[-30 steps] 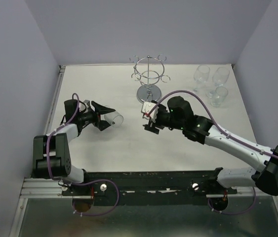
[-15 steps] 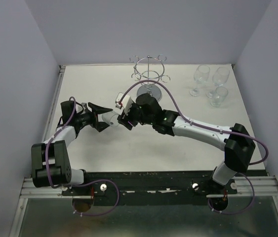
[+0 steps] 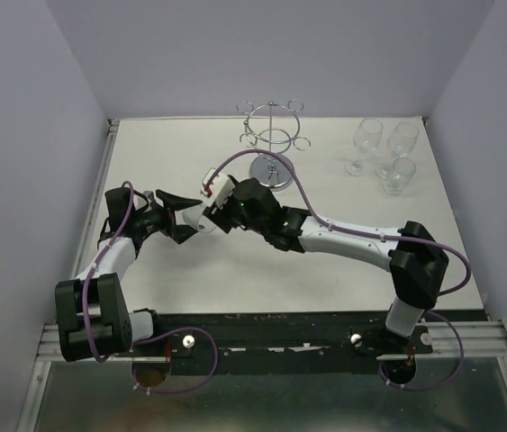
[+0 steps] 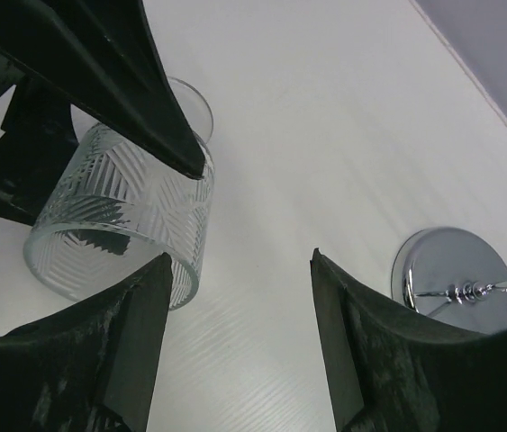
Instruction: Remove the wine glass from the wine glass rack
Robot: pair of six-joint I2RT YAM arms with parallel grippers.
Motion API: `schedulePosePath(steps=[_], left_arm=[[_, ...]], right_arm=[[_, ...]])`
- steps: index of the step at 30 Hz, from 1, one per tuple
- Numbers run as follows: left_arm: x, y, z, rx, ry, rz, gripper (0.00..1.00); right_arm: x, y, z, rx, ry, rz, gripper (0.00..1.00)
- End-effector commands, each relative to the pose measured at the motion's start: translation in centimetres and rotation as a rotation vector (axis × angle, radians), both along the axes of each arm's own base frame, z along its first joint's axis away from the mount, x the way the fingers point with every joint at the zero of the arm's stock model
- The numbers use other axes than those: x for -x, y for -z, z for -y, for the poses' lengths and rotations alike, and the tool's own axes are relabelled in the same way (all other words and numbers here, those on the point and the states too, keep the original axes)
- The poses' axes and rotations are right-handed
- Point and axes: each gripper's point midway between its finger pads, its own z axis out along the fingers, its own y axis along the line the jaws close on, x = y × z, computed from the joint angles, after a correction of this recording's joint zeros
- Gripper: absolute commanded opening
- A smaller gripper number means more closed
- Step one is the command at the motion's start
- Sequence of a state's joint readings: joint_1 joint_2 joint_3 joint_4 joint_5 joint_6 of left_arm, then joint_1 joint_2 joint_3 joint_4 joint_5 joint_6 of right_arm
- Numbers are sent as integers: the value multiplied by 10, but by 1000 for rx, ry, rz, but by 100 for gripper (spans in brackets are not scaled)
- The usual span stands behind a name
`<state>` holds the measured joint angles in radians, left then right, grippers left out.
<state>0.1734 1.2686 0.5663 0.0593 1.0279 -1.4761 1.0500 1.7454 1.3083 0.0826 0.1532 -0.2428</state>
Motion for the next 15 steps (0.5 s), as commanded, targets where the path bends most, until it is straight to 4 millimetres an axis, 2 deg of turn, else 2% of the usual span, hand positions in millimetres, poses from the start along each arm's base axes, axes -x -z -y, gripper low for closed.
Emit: schedulePosePath(steps=[1,4,8,10,11,12,13,14,15], left_arm=[[4,-7,-3,16,-26,-11,0],[7,-8,-3,3,-26,2,0],[13,-4,-2,-9,-28,-2,0],[17,3,-3,-10,-40,-49,0],[18,6,-3,-12,-44,-65,6],[19,8,-3,-13,-46,-71,24],[20,10,-4,-18,-50,-78,47],[21,13,-4,-27,-55,-91,70],[22,17,-6,-37,-71,-115,99]], right_arm=[[-11,-10,-9,-33,34,45,70],[-2,-2,-17,-28,-31,22,65],[-1,2,-24,-17,-65,24,48],[-4,-3,-25,-28,-58,33,34],[-5,-5,-26,-34,-53,37,22],[-6,-8,-27,-43,-52,43,10],[-6,-10,-29,-47,-54,45,1],[-7,-14,-30,-57,-50,49,1],[-7,-18,-30,-62,-45,56,1]])
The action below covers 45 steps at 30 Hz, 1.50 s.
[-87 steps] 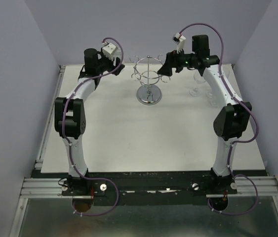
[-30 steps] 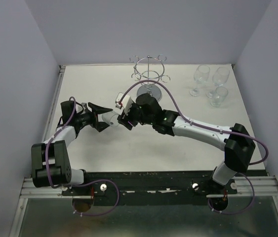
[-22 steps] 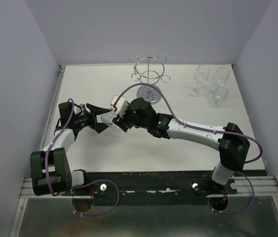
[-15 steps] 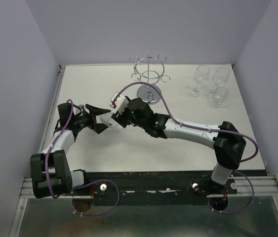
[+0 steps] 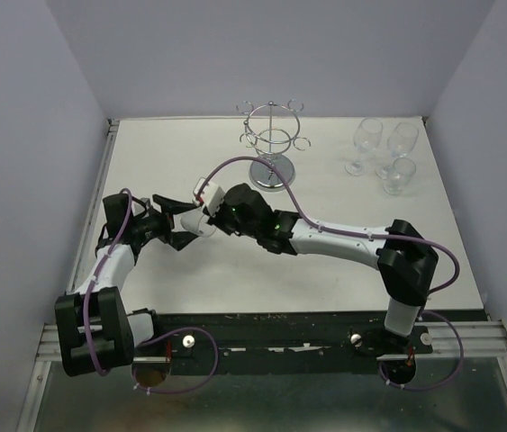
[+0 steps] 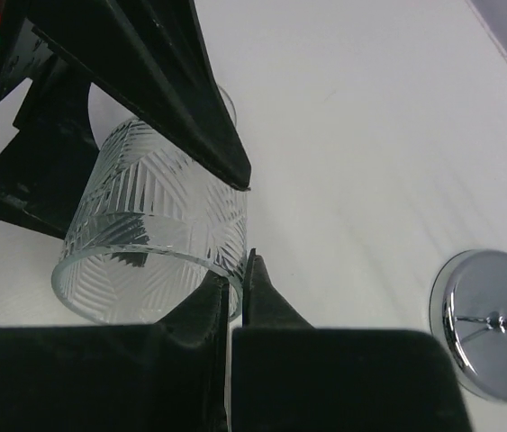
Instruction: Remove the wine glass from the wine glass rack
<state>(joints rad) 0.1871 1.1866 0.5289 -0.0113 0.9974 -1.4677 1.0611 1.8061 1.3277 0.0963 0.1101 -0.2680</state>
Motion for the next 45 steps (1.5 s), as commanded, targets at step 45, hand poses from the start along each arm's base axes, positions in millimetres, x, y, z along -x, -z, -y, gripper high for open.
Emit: schedulePosePath(steps=[45], left_arm=[[-8,88,-77,-489,-196,-77,99]], right_arm=[[-13,-27,444,136,866,-460,1]])
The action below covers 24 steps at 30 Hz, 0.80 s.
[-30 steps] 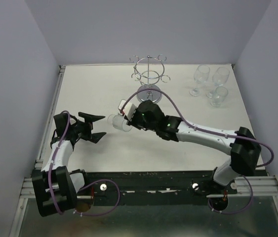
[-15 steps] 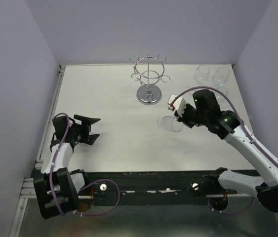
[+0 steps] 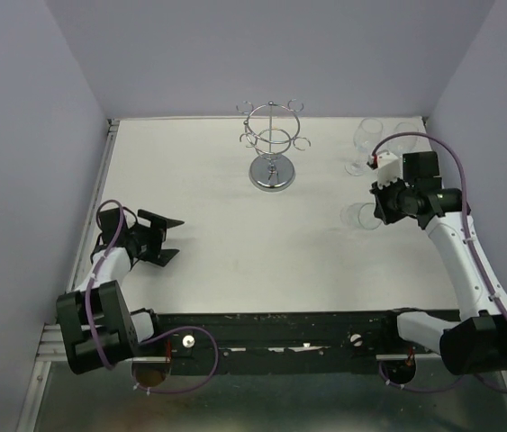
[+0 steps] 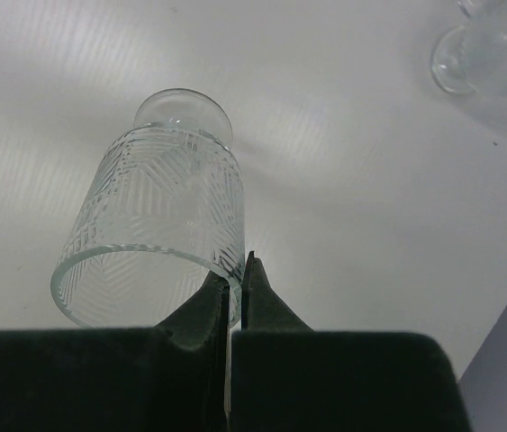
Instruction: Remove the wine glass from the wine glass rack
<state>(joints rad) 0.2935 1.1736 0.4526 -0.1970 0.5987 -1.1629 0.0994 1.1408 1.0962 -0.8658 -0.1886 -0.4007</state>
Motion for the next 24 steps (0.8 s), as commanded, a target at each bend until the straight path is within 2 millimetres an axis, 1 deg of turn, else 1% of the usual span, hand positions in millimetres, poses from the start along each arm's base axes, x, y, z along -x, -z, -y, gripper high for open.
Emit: schedulePosePath(steps=[1,5,8,12,14,15,16,19,20,23,24], left_arm=[[-16,-7,-13,-95,57,27,99],[-24,-2,-23,-169,76,9,99],[-28,1,-27,-177,74,-7,99],[-33,-2,-30,-193,73,3,99],[-34,2,-33,-209,70,-6,99],[-34,3,-35,-219,65,-9,99],[-35,3,-37,-230,61,-5,99],[-38,4,-41,-258,57,7,99],[-39,4,-42,-261,55,7,99],[-42,4,-44,-269,54,14,99],[-43,4,-45,-272,52,16,99]], right_arm=[[-29,-27,36,-9,271,54,1],[-44,-27,36,0,274,35,1],[-63,-22,42,34,278,28,1],[-82,-12,48,99,244,-42,1],[-90,-5,51,119,238,-82,1],[-95,-5,57,142,258,-87,1],[-100,-4,60,142,265,-93,1],[-116,-3,61,150,268,-96,1],[-123,-6,63,159,266,-88,1],[-131,5,65,187,251,-132,1],[-132,9,74,182,274,-147,1]])
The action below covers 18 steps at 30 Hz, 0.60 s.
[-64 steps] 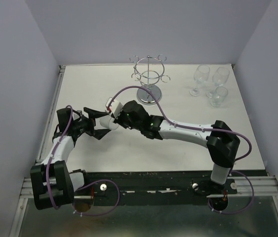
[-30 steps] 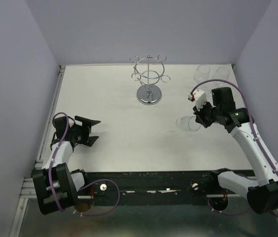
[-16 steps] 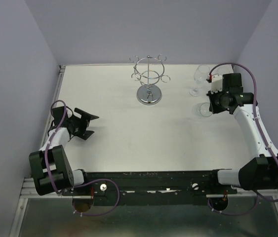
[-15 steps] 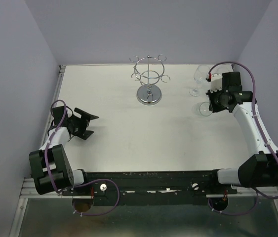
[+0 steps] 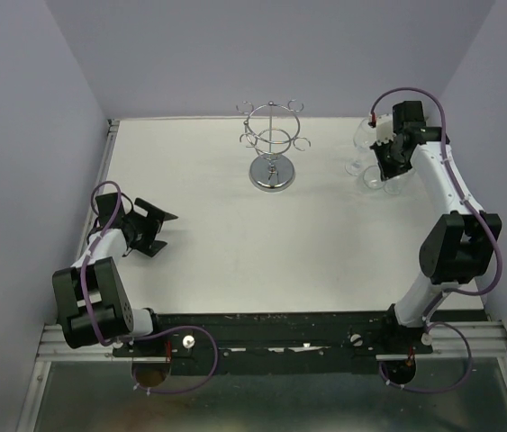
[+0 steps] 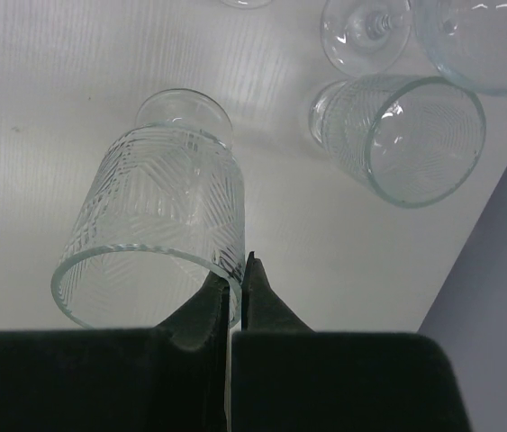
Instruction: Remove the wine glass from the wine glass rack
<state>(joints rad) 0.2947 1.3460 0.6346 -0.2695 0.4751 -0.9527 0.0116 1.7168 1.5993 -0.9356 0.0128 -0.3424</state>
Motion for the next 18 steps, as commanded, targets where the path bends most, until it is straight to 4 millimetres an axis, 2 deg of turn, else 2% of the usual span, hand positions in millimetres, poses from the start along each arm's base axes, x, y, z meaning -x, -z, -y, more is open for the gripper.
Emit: schedulePosePath(steps=[1,5,12,16,18], left_arm=[[-14,-4,-15,-66,-15,40,99],[-15,-3,-18,-90,-8,42,99],[-17,-1,-22,-114,-11,51,99],[-18,2,-25,-137,-4,46,99],[-18,4,-25,-137,-2,38,99]], right_arm=[[-14,0,19,33,27,-14,1],[-19,11,24,52,29,-33,1],[-33,13,41,57,68,-25,1],[-32,20,41,34,51,-49,1],[-29,25,34,0,9,-69,1]])
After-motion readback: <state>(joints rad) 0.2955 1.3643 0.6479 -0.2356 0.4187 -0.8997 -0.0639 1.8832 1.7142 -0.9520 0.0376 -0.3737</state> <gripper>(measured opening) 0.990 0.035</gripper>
